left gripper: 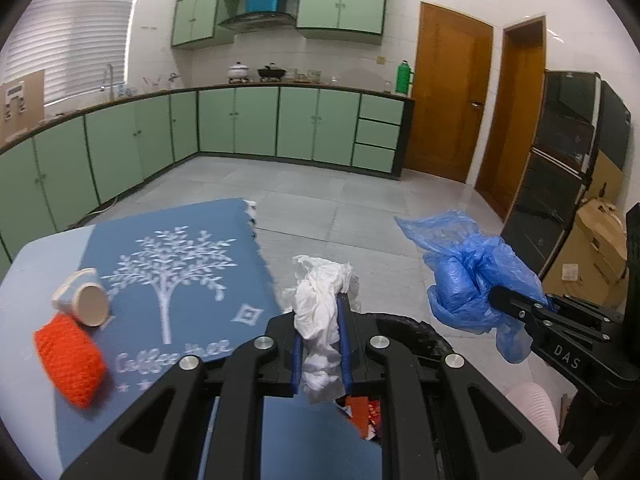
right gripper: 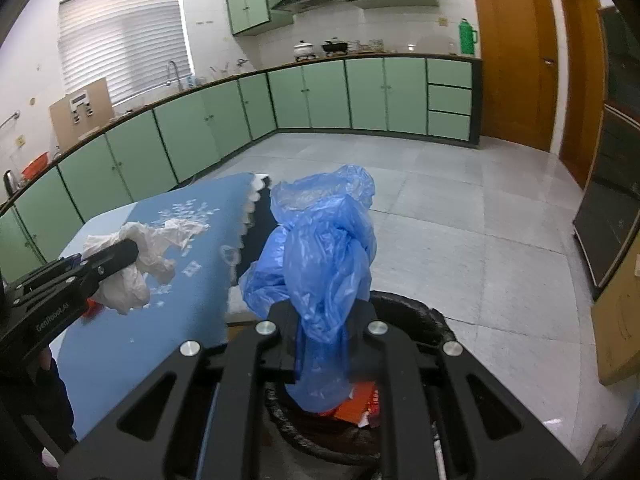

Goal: Collect trash
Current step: 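Carry the blue bag and white tissue over the black bin, then open both tools to drop the bag and tissue into the bin, then move both open tools back over the orange scrubber and white cup, then grasp the orange mesh scrubber with the left tool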

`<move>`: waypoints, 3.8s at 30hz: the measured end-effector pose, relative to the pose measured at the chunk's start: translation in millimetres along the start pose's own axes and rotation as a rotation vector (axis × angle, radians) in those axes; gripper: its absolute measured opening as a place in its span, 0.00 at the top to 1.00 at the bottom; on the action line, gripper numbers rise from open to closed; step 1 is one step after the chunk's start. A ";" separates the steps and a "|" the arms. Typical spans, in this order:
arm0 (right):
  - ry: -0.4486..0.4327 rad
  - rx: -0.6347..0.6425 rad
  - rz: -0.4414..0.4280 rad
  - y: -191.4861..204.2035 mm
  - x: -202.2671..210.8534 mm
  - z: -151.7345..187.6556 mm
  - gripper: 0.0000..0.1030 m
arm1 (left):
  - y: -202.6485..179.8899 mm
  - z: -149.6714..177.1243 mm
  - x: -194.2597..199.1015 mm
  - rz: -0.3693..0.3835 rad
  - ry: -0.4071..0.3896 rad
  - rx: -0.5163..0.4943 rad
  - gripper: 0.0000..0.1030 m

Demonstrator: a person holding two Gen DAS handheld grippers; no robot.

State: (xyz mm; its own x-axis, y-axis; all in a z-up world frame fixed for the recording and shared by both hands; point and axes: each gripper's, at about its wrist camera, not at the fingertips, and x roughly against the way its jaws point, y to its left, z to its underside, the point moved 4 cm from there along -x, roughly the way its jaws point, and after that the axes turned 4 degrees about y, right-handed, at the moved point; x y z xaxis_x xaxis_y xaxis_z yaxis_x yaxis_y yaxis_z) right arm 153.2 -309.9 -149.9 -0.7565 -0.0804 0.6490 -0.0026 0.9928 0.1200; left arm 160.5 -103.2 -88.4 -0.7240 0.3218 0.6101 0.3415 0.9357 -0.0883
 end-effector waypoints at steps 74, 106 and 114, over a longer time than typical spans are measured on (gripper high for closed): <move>-0.039 -0.004 -0.020 57.0 -19.6 -9.0 0.07 | 141.4 30.3 52.2 -0.326 -0.002 0.221 0.13; 0.028 0.156 -0.171 159.0 -101.6 -20.6 0.07 | 221.3 71.5 -4.2 -0.409 0.183 0.358 0.25; 0.029 0.159 -0.172 158.6 -102.9 -21.8 0.07 | 217.9 68.2 -2.9 -0.405 0.158 0.351 0.66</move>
State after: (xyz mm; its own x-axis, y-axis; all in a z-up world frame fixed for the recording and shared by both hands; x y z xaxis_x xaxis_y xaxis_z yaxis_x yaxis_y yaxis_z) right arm 244.9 -146.1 -181.3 -0.7168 -0.2496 0.6511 -0.2344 0.9656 0.1121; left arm 196.1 109.7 -163.1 -0.6480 -0.0741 0.7580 -0.1849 0.9808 -0.0622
